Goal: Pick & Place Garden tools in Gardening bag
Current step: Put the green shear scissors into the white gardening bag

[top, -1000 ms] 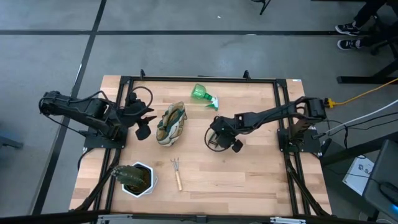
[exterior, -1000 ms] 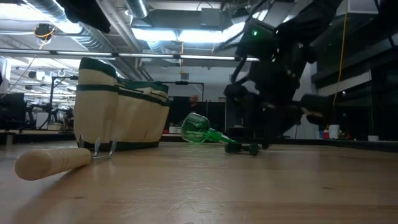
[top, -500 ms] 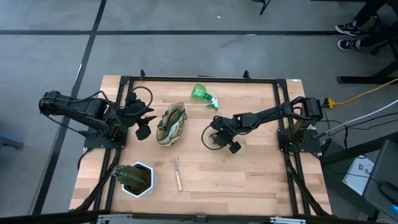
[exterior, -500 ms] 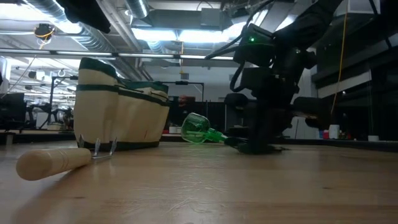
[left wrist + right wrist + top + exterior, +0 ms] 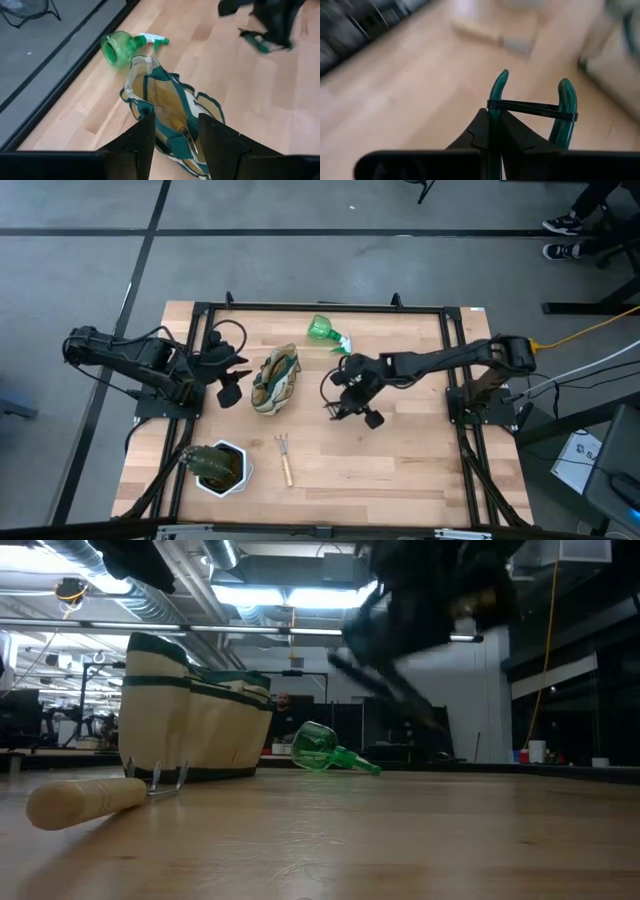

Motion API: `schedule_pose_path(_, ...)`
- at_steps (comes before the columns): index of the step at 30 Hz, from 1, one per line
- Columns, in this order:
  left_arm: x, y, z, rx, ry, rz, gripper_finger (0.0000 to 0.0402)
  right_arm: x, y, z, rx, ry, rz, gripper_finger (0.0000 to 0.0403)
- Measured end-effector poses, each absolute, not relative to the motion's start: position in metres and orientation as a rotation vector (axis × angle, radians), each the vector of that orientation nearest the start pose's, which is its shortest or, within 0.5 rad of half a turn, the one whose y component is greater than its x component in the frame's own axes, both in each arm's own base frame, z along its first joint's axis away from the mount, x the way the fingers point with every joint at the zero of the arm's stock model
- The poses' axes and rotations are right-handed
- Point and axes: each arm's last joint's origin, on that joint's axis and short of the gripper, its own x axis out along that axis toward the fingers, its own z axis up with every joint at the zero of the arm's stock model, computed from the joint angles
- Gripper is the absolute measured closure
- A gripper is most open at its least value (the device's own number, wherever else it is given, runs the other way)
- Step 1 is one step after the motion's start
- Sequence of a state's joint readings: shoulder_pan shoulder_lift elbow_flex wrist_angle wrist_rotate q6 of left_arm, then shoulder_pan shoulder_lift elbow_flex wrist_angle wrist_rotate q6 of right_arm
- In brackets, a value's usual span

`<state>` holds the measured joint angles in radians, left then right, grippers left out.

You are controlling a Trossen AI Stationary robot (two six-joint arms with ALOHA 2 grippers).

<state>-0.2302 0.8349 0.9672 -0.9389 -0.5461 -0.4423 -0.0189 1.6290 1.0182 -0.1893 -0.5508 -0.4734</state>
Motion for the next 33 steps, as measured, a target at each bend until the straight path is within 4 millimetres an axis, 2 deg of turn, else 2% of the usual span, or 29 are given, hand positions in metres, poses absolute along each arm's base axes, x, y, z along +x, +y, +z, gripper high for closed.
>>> schedule_pose_path(8,0.150,-0.020,0.333,-0.043,0.573,0.399,0.0258,0.358,0.012,0.271,-0.252,0.093,0.804,0.0383)
schedule_pose_path(13,0.160,-0.023,0.346,0.027,0.450,0.299,0.0258,0.362,0.012,0.292,-0.318,-0.126,0.783,0.0383)
schedule_pose_path(18,0.175,-0.029,0.354,0.076,0.354,0.206,0.0258,0.361,0.016,0.304,-0.371,-0.253,0.774,0.0383)
schedule_pose_path(25,0.219,-0.044,0.359,0.166,0.171,0.011,0.0258,0.357,0.030,0.314,-0.421,-0.383,0.845,0.0383)
schedule_pose_path(33,0.264,-0.058,0.346,0.287,0.060,-0.113,0.0258,0.355,0.042,0.317,-0.433,-0.429,0.872,0.0383)
